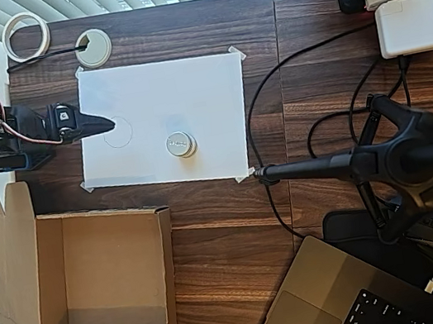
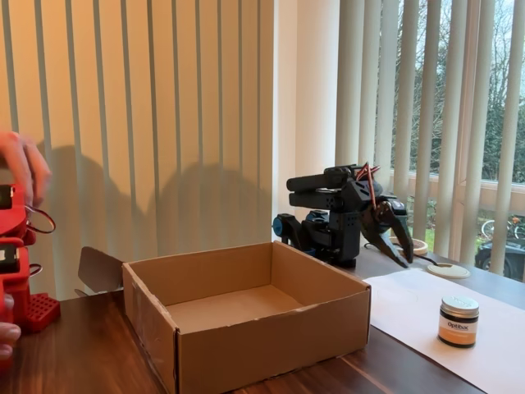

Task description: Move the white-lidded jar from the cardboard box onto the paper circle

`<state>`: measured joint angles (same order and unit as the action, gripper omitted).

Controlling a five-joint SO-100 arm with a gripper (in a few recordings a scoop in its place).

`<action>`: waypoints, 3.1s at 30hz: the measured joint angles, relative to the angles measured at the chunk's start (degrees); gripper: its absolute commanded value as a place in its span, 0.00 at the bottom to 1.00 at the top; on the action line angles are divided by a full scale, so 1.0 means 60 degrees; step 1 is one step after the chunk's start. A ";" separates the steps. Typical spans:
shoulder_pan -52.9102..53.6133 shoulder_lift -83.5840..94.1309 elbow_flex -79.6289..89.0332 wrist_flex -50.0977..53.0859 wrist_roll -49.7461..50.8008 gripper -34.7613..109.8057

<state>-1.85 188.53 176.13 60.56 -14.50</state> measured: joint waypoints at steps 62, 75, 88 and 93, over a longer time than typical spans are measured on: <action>0.0161 0.0586 0.0000 0.1875 0.0732 0.24; 0.0161 0.0586 0.0000 0.1875 0.0732 0.24; 0.0161 0.0586 0.0000 0.1875 0.0732 0.24; 0.0161 0.0586 0.0000 0.1875 0.0732 0.24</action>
<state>-0.88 192.04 176.13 71.81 -10.11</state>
